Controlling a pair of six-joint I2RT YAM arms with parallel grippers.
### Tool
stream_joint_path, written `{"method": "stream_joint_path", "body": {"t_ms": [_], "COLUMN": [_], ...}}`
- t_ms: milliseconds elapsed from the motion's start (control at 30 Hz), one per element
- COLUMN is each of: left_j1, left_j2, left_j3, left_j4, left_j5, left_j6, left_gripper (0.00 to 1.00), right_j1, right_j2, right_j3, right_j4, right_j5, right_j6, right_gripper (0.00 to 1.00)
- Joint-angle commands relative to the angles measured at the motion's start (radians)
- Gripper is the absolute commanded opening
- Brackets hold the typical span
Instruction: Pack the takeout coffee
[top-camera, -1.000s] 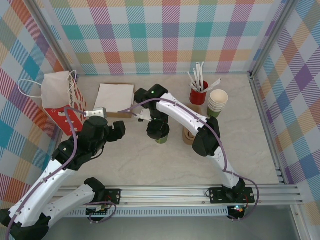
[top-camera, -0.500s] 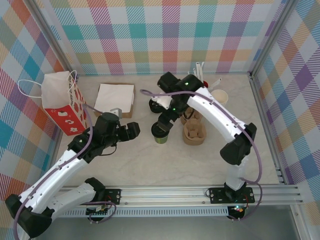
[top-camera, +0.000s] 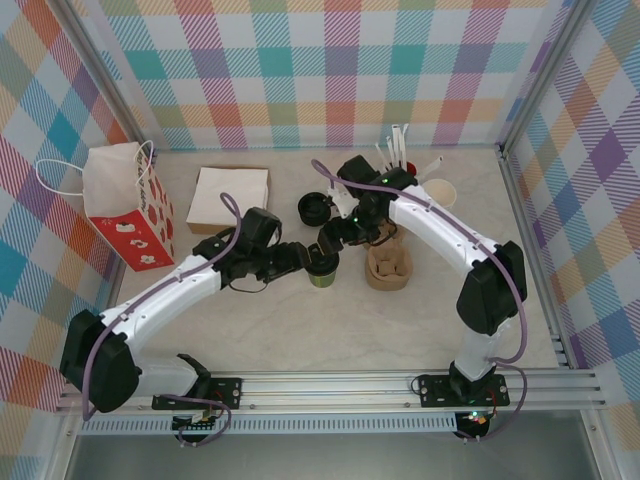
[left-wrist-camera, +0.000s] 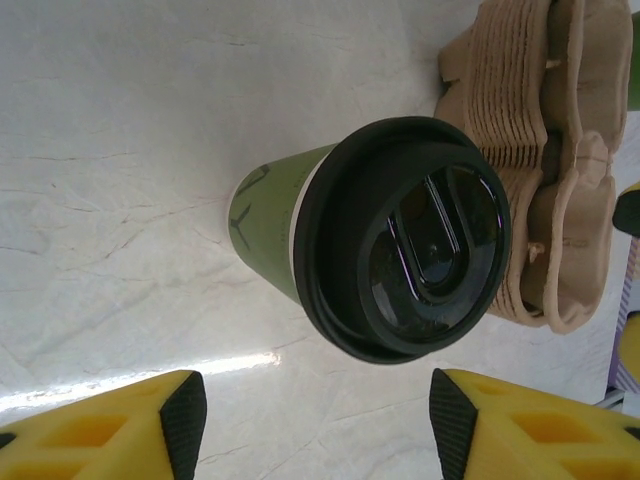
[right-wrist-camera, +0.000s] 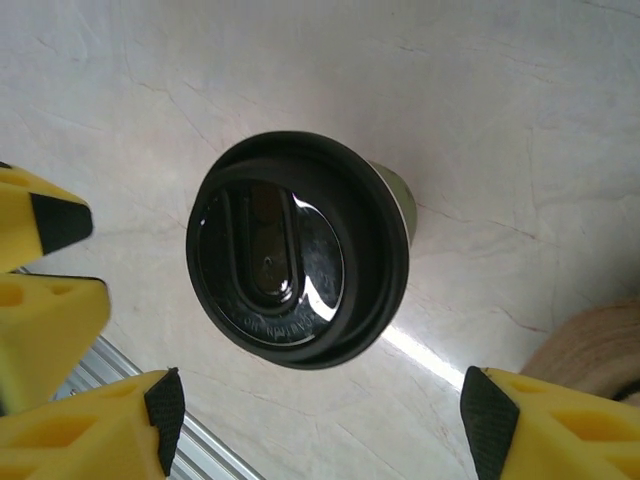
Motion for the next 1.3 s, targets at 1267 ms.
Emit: {"method": "stream_joint_path", "body": {"t_ms": [1267], "left_j1": [0.015], "left_j2": [0.192], "left_j3": [0.016], "left_j4": [0.028], "left_j5": [0.013], "left_j6": [0.024], "left_gripper": [0.59], "right_j1": [-0.011], "right_j2": [0.147], "right_j3": [-0.064], "right_j4": [-0.036], "right_j5": [0.039], "right_j6": [0.054], "right_gripper": [0.47]}}
